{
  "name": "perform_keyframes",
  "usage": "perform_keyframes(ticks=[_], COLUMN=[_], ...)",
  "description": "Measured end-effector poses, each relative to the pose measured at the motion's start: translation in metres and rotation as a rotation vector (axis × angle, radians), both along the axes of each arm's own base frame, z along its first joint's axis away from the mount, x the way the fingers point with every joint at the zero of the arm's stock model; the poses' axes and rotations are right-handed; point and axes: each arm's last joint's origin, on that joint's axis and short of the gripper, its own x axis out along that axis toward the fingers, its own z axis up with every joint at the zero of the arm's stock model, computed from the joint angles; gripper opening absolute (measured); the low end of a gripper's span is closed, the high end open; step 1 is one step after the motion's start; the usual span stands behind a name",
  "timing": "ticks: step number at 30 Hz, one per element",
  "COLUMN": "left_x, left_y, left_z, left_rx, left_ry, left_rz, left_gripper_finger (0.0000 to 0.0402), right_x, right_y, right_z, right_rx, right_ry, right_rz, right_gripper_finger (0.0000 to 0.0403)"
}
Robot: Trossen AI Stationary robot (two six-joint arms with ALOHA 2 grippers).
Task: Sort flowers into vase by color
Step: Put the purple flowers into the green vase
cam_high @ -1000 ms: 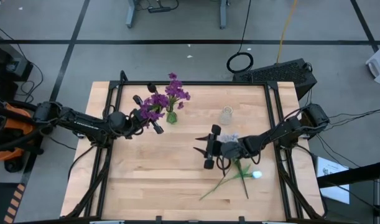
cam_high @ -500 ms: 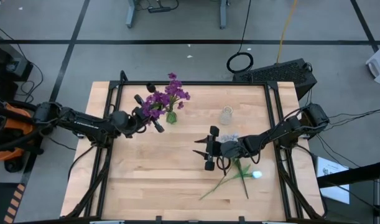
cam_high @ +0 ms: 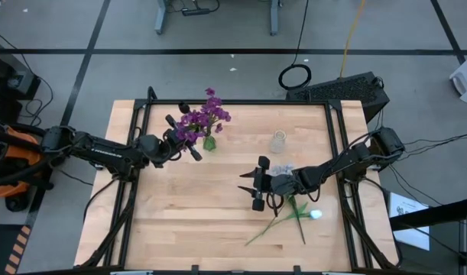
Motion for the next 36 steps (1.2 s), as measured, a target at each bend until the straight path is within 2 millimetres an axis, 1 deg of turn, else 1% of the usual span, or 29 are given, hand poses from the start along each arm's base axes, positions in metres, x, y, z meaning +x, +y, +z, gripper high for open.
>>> perform_keyframes(ticks=[11, 21, 24, 33, 36], left_x=[0.000, 0.002, 0.001, 0.001, 0.001], left_y=[0.000, 0.001, 0.002, 0.002, 0.002], left_z=[-0.001, -0.008, -0.009, -0.010, -0.013], left_rx=[-0.001, -0.044, -0.051, -0.055, -0.062], left_ry=[0.010, 0.060, 0.067, 0.073, 0.102], left_rz=[-0.001, 0.026, 0.046, 0.059, 0.096], left_gripper_finger=[0.0024, 0.0027, 0.0040, 0.0097, 0.0110], right_x=[0.000, 0.000, 0.000, 0.000, 0.000], right_y=[0.000, 0.000, 0.000, 0.000, 0.000], right_z=[0.000, 0.000, 0.000, 0.000, 0.000], right_rx=[-0.002, -0.003, -0.003, -0.003, -0.004], right_ry=[0.000, 0.000, 0.000, 0.001, 0.002], right_rz=[0.001, 0.001, 0.001, 0.001, 0.001], right_gripper_finger=[0.0171, 0.0171, 0.0171, 0.0171, 0.0171])
